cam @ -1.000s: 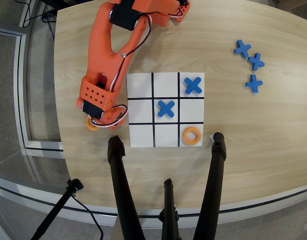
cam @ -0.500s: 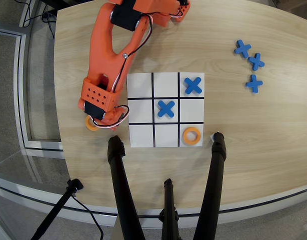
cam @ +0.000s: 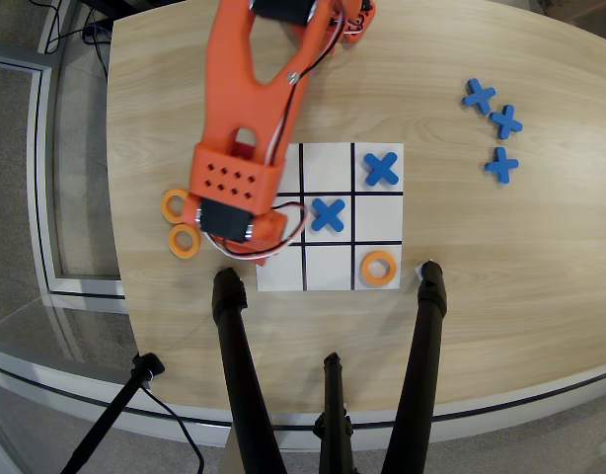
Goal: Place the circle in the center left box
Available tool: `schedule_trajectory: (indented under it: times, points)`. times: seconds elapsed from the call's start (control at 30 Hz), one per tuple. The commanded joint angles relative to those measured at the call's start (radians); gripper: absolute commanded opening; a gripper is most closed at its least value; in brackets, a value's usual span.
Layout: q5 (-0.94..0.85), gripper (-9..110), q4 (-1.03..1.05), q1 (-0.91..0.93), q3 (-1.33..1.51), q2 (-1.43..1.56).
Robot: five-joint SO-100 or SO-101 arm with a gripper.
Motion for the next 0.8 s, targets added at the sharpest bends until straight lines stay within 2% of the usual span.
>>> schedule_trajectory:
  times: [0.0,0.37,0.6,0.77]
  points:
    - [0.008,0,0.012,-0.075,0.038,0.167]
    - [0.029,0,0.026,-0.408,0.222,0.465]
    - [0.176,0,0.052,-0.606,0.160,0.428]
    - [0.213,0,0.037,-0.647,0.133,0.336]
